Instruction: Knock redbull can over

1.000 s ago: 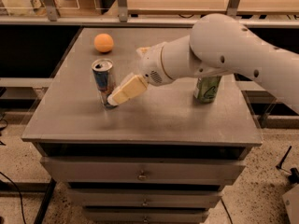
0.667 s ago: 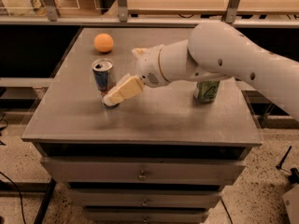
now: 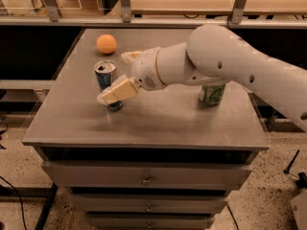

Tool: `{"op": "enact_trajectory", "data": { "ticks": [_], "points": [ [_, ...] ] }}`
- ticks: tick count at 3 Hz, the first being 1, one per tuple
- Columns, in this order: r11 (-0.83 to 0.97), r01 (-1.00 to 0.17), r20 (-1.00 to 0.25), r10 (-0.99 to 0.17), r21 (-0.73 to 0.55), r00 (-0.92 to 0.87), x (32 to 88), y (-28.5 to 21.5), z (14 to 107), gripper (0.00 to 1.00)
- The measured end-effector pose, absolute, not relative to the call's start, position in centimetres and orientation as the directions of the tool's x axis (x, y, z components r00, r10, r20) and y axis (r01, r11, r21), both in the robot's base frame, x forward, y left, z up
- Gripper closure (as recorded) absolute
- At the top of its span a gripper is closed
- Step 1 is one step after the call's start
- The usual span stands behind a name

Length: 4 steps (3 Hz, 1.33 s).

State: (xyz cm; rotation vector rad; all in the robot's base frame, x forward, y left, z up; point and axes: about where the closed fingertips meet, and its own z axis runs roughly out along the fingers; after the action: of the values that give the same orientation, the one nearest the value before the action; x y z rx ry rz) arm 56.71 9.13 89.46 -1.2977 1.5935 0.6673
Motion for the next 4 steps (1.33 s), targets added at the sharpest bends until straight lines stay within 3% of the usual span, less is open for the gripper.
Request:
{"op": "enact_trajectory", "data": {
  "ticks": [2,3,4],
  "points": [
    [0.264,-0.957,-0.894,-0.449,-0.116,-0.015,56.5,10.1,89.4,0.64],
    [0.271,-0.955,-0.848,-0.528,-0.122,-0.042,56.4,9.7,90.2,0.87],
    [0.268,-0.95,-0.753,-0.655,-0.161,-0.057,56.5,8.9,92.4,1.0]
  ]
}}
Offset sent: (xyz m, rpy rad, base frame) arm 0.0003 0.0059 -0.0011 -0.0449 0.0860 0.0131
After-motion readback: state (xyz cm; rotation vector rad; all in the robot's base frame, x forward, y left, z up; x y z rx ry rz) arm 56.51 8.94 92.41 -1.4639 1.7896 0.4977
